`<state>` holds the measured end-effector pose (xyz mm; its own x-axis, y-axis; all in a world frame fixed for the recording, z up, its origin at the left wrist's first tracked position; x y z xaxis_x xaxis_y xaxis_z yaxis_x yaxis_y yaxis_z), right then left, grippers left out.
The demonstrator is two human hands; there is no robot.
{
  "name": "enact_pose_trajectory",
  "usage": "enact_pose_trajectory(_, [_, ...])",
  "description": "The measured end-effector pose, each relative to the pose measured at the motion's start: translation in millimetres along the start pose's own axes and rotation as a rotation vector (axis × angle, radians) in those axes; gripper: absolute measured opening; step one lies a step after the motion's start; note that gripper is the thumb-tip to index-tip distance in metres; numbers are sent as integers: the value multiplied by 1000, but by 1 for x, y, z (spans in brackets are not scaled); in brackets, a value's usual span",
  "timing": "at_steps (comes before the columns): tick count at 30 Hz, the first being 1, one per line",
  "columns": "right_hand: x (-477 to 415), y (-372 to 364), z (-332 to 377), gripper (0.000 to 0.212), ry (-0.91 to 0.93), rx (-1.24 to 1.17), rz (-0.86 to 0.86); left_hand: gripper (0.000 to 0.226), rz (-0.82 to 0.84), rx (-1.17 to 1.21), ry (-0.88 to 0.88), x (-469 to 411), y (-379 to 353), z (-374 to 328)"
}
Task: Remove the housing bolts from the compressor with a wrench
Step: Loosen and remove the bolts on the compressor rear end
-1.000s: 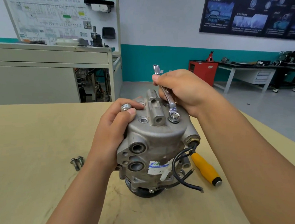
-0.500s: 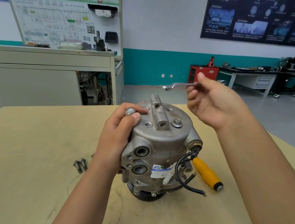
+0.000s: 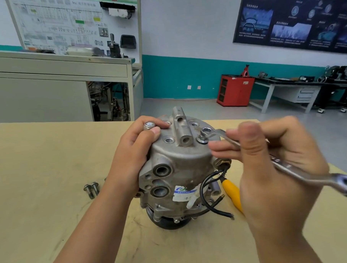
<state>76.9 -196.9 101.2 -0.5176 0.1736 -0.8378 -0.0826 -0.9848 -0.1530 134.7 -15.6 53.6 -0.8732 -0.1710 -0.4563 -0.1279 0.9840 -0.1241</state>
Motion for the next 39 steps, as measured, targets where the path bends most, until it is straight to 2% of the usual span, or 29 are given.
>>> enact_pose_trajectory(6, [2,-8,1,47,161,281,59,21,-7,11,3,0,0,-1])
enact_pose_trajectory(9, [8,-8,5,45,182,403,82,21,-12,7,8,1,0,-2])
enact_pose_trajectory(10, [5,-7,-5,43,108,416,87,21,-11,10,10,1,-1,-2])
enact_pose_trajectory(11, [-2,-10,-23,44,-83,397,118,21,-10,12,10,2,-1,-2])
enact_pose_trajectory(13, [-7,-16,-62,44,-627,288,173,21,-7,11,9,1,-1,-2])
enact_pose_trajectory(14, [-7,-10,-72,39,-748,253,99,21,-5,4,9,1,-1,-1])
enact_pose_trajectory(15, [-8,-6,-68,36,-707,261,22,21,-3,-4,8,1,0,-1])
enact_pose_trajectory(18, [-2,3,-11,39,-144,310,-114,21,0,-10,3,1,0,-1])
enact_pose_trajectory(20, [4,5,-4,42,-46,357,-113,20,-4,-12,2,0,0,-1])
enact_pose_trajectory(23, [0,5,-36,47,-266,294,-12,21,-5,-5,8,0,0,0])
enact_pose_trajectory(25, [-4,12,-38,38,-243,191,-79,21,0,-5,3,1,0,-1])
enact_pose_trajectory(26, [-8,17,-41,36,-274,68,-106,20,2,-6,-2,1,0,-1])
enact_pose_trajectory(29, [-21,16,-70,41,-611,-390,-75,20,-1,-9,-10,0,1,-1])
enact_pose_trajectory(31, [-27,9,-90,19,-790,-539,-36,21,-8,-6,-4,0,1,-1])
enact_pose_trajectory(33, [-35,-3,-105,15,-847,-538,19,21,-14,-6,-2,0,1,-1])
enact_pose_trajectory(36, [-50,-21,-116,19,-793,-239,110,21,-17,-27,-7,-1,1,-2])
enact_pose_trajectory(39, [-61,-44,-122,20,-824,-36,299,21,-11,-41,-8,-1,1,-2])
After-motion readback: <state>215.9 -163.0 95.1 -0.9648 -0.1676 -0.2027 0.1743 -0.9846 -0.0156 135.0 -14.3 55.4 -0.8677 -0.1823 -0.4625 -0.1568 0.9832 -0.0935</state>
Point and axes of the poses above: each hand's wrist, its own x-axis away from the middle knuckle, its own y-axis out of the back of the hand, z = x × y, the point moved 5 cm from there along -x, towards the middle knuckle
